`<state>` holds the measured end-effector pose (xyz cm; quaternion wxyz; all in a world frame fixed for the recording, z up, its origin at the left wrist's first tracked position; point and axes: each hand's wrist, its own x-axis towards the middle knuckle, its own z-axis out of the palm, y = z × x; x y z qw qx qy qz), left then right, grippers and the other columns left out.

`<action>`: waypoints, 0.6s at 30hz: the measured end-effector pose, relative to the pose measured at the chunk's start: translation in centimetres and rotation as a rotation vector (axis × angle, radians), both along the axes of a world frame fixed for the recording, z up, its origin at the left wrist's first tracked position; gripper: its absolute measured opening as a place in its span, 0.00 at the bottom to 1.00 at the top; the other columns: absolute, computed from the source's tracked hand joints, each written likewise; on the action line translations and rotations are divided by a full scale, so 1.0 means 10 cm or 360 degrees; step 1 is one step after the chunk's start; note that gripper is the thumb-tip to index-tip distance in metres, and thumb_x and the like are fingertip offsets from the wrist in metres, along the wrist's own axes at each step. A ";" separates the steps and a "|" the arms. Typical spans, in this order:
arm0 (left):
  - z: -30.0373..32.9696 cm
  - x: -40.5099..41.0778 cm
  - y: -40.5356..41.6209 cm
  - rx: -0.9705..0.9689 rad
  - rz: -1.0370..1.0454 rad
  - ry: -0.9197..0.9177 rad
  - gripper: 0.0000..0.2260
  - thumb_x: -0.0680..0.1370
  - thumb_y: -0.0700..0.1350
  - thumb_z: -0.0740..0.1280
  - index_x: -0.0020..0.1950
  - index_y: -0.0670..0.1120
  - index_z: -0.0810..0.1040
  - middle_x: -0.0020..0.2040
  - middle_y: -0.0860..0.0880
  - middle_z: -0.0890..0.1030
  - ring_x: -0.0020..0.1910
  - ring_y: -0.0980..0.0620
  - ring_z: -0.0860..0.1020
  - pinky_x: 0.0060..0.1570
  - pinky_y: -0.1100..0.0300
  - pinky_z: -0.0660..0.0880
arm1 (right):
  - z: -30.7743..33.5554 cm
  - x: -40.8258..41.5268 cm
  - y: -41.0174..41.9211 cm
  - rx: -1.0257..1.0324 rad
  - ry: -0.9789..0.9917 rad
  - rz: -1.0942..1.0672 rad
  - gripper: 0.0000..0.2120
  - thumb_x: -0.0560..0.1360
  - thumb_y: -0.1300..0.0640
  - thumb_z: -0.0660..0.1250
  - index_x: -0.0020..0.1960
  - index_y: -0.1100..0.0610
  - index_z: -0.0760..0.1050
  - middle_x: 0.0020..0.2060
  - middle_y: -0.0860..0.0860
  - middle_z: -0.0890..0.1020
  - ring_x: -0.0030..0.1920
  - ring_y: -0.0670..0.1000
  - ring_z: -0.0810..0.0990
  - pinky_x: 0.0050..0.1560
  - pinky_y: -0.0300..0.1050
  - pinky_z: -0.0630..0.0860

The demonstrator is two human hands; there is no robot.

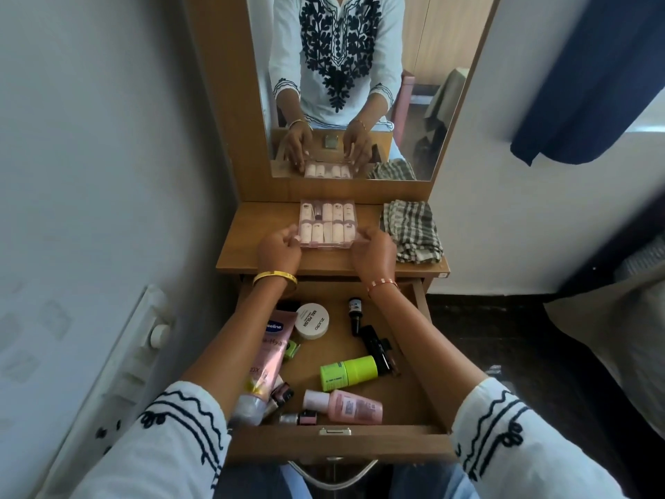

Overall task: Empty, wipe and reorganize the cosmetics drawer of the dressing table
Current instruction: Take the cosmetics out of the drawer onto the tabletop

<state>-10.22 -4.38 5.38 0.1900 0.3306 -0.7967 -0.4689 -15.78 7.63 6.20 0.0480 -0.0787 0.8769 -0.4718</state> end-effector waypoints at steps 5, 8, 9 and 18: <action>-0.06 0.52 0.15 0.0167 0.0112 0.0212 0.14 0.79 0.39 0.60 0.63 0.43 0.75 0.61 0.46 0.78 0.62 0.51 0.75 0.58 0.65 0.67 | -0.13 0.40 0.14 -0.0058 0.0229 0.0133 0.09 0.76 0.63 0.63 0.54 0.61 0.79 0.49 0.56 0.82 0.47 0.51 0.79 0.52 0.40 0.76; -0.19 0.83 0.18 0.0174 0.0179 0.0169 0.12 0.78 0.38 0.60 0.58 0.44 0.79 0.55 0.46 0.81 0.53 0.54 0.78 0.54 0.63 0.72 | -0.33 0.67 0.13 0.0035 0.0004 0.0358 0.07 0.75 0.61 0.64 0.49 0.62 0.81 0.39 0.54 0.82 0.41 0.51 0.79 0.38 0.29 0.70; -0.23 0.92 0.19 0.0166 0.0188 0.0124 0.12 0.78 0.38 0.60 0.58 0.44 0.79 0.54 0.46 0.82 0.51 0.54 0.78 0.53 0.62 0.73 | -0.42 0.73 0.10 0.0105 -0.0103 0.0430 0.08 0.75 0.61 0.64 0.48 0.62 0.81 0.39 0.55 0.82 0.40 0.52 0.79 0.39 0.33 0.73; -0.59 1.32 0.21 -0.0100 0.0114 -0.0165 0.14 0.79 0.37 0.59 0.62 0.44 0.77 0.61 0.45 0.79 0.60 0.46 0.76 0.57 0.60 0.71 | -0.90 1.02 -0.34 0.0330 -0.0827 0.0619 0.11 0.73 0.57 0.63 0.46 0.65 0.77 0.47 0.64 0.82 0.46 0.58 0.80 0.44 0.47 0.76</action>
